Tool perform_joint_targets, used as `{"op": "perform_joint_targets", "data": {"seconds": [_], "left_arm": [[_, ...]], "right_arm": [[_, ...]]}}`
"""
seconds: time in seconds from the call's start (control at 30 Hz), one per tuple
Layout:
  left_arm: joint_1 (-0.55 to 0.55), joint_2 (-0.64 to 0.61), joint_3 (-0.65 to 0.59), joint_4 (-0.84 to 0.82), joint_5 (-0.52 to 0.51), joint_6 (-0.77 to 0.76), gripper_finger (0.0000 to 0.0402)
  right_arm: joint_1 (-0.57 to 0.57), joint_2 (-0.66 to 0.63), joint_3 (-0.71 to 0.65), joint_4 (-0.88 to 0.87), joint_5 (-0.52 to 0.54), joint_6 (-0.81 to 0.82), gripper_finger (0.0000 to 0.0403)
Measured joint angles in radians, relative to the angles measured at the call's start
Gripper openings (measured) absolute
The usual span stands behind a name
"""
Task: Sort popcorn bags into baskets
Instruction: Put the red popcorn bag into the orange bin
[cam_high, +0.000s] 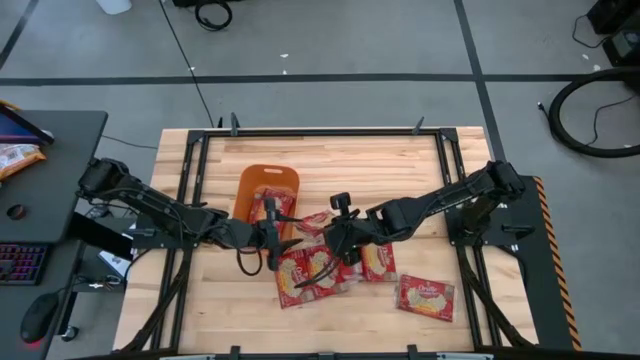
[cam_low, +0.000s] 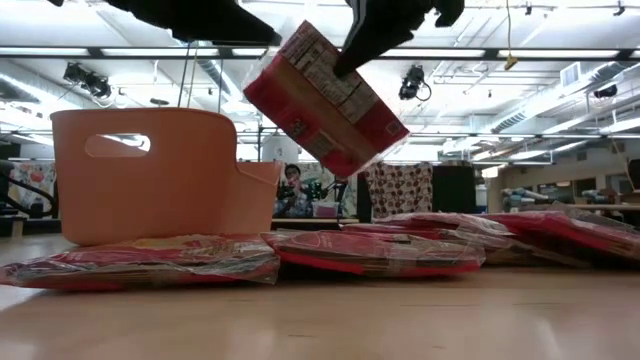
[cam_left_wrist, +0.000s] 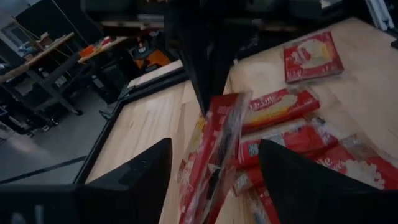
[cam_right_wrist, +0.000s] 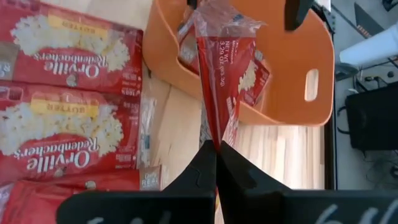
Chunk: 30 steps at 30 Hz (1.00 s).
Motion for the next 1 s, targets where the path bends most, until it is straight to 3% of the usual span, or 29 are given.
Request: {"op": "perform_joint_targets", "data": {"seconds": [0.23, 0.5, 0.67, 0.87, 1.0], "left_arm": [[0.030, 0.003, 0.008, -0.047, -0.001, -0.018, 0.0201], [0.032, 0.002, 0.008, -0.060, -0.002, -0.009, 0.0088], [0.032, -0.002, 0.007, -0.072, -0.025, 0.003, 0.0026], [0.031, -0.087, 0.007, -0.214, -0.123, 0.033, 0.0028], [0.031, -0.198, 0.007, -0.378, -0.138, 0.032, 0.0036]], "right_arm": [[-0.003, -0.012, 0.045, 0.053, -0.022, -0.002, 0.0005], [-0.002, -0.012, 0.082, 0.053, -0.006, 0.013, 0.0018], [-0.004, -0.014, 0.083, 0.013, 0.068, 0.032, 0.0051], [0.030, -0.070, 0.083, -0.050, 0.227, 0.040, 0.0112], [0.051, -0.127, 0.083, -0.130, 0.253, 0.105, 0.0136]]}}
